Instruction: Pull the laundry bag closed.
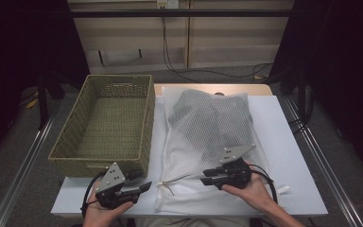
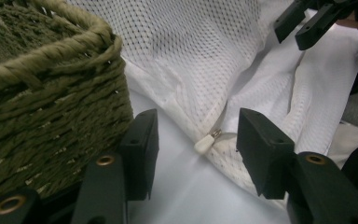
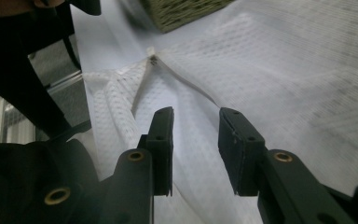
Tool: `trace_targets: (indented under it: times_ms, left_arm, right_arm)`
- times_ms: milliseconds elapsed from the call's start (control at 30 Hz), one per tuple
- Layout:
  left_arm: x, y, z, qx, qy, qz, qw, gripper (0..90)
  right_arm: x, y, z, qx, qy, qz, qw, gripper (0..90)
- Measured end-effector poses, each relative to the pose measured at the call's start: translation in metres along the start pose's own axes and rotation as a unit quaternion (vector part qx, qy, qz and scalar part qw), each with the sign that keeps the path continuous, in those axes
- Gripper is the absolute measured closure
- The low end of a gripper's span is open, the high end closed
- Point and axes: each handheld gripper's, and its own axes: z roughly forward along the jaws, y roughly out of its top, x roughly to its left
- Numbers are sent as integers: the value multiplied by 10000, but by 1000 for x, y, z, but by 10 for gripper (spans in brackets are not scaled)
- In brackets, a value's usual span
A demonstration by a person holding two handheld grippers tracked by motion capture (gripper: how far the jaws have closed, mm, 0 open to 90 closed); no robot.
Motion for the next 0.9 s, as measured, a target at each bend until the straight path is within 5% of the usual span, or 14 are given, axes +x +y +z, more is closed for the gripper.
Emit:
trace_targets:
  times_ms: [100,300,633,900]
  left_arm:
    - [-1,0,-1,130,18,-13,9999,537]
    - [0,0,-6,3,104,-94,9999,507]
    - [-5,1,-8,-484,-20,-22,9988,445]
    - [-5,-1,-14,-656,165,-102,9977,365]
  right_arm:
    - [3,13,20,169,102,-141,9997,695]
    - [8,33,55,318,395,-304,9983,780]
    - [19,54,96,512,547,-554,9957,778]
    - [14,61,122,690,610,-744,9930,715]
